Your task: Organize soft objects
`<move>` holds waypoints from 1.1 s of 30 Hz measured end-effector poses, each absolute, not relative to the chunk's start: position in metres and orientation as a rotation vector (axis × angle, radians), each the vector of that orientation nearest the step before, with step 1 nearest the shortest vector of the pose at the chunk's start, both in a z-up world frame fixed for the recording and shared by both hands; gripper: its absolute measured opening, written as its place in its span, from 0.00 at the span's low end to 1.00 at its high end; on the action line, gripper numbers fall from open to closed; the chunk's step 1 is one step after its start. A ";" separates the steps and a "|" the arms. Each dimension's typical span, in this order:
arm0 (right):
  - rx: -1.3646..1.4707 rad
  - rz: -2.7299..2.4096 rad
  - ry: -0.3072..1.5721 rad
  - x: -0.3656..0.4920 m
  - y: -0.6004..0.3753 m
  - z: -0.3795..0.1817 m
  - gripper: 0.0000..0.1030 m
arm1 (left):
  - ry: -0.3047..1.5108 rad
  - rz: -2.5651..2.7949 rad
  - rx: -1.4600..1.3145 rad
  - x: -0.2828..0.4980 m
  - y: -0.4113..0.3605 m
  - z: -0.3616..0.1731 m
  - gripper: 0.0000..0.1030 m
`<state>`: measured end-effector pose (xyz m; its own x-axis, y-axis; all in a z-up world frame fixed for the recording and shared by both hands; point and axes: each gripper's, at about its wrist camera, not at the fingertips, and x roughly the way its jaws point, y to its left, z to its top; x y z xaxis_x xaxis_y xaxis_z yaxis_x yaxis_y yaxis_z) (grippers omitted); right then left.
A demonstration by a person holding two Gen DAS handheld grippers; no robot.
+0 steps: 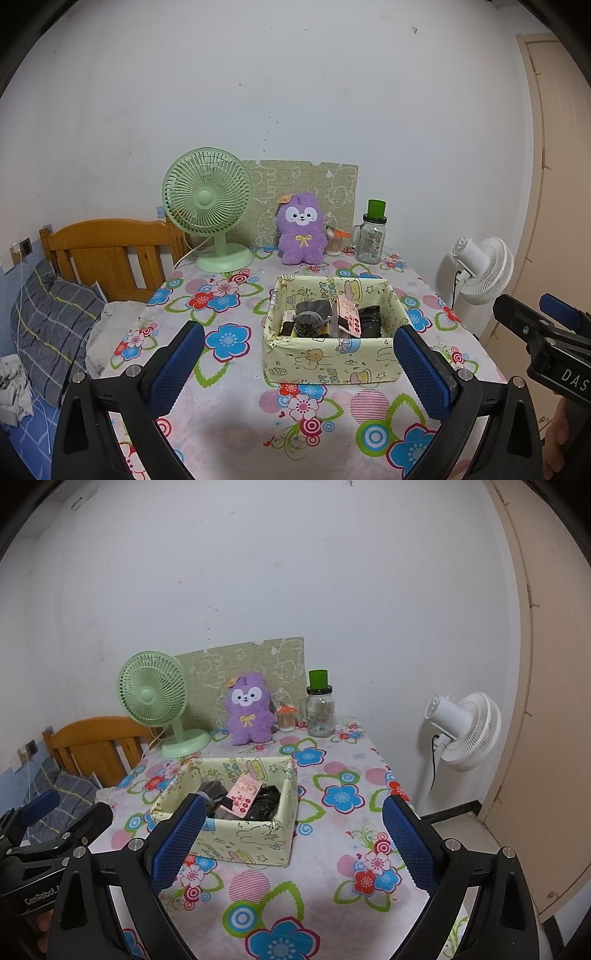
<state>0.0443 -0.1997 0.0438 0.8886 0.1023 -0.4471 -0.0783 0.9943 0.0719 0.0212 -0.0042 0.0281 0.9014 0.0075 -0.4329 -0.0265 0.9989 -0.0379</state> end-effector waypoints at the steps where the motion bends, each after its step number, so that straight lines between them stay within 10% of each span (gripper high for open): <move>1: 0.052 0.094 0.468 0.044 -0.199 0.043 0.95 | 0.448 0.018 -0.044 0.021 -0.004 0.028 1.00; 33: 0.046 0.102 0.481 0.049 -0.195 0.040 0.95 | 0.465 0.025 -0.047 0.028 -0.003 0.023 1.00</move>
